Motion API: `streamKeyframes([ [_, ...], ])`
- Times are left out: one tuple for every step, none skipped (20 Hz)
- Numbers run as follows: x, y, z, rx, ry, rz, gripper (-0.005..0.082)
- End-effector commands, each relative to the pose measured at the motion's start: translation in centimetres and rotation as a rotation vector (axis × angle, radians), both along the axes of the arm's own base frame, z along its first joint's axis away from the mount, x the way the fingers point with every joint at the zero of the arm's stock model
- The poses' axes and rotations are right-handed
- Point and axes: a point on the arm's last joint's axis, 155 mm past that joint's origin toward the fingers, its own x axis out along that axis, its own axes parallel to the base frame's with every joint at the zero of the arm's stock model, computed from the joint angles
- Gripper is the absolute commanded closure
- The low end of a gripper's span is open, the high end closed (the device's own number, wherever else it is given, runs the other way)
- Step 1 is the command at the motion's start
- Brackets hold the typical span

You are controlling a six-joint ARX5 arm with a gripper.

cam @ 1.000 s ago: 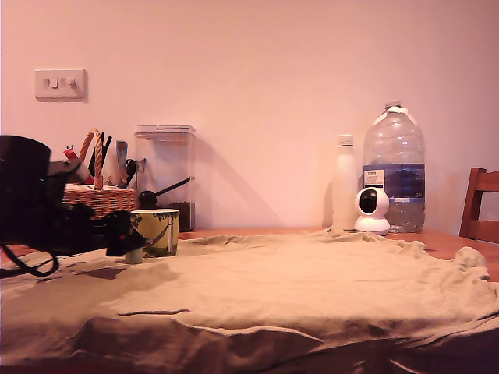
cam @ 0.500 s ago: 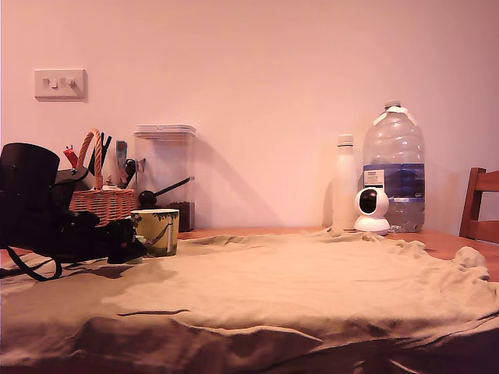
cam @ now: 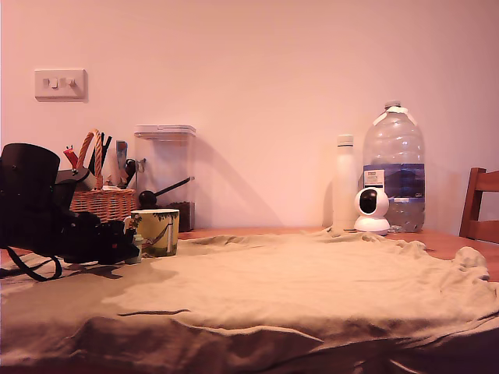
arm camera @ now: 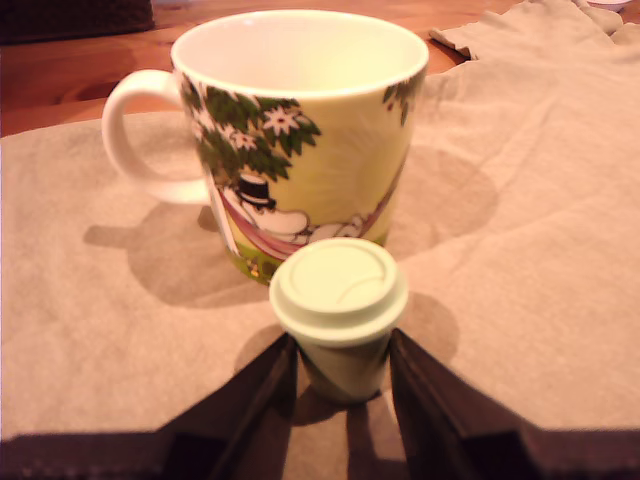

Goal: Pick up the coffee capsules on the table and drop them inside the coffee cup

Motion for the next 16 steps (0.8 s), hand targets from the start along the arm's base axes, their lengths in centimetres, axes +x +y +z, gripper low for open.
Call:
streamKeyframes([
  [-0.2,-0.6,-0.8,0.0,0.002,-0.023,0.0554],
  [-0.2,-0.8,-0.5,-0.005,-0.008,-0.034,0.0554],
  [-0.4,-1.5,-0.1,-0.019,-0.019,-0.071,0.0554],
  [-0.7,-2.0,0.2,-0.029,-0.026,-0.101,0.0554],
  [-1.0,-2.5,0.5,-0.04,-0.031,-0.132,0.0554],
  [-1.3,-3.0,0.8,-0.05,-0.034,-0.164,0.0554],
  [-1.5,-3.3,1.0,-0.057,-0.037,-0.185,0.0554],
  [-2.0,-4.1,1.5,-0.074,-0.041,-0.237,0.0554],
  [-2.4,-4.6,1.8,-0.083,-0.045,-0.266,0.0554],
  [-2.8,-5.1,2.3,-0.094,-0.053,-0.303,0.0554],
  [-3.1,-5.6,2.9,-0.102,-0.06,-0.331,0.0554],
  [-3.3,-6.0,3.6,-0.106,-0.076,-0.352,0.0554],
  [-3.5,-6.3,4.5,-0.111,-0.098,-0.368,0.0554],
  [-3.5,-6.6,5.3,-0.115,-0.117,-0.377,0.0554],
  [-3.5,-6.8,6.2,-0.114,-0.139,-0.381,0.0554],
  [-3.5,-6.9,6.9,-0.113,-0.161,-0.383,0.0554],
])
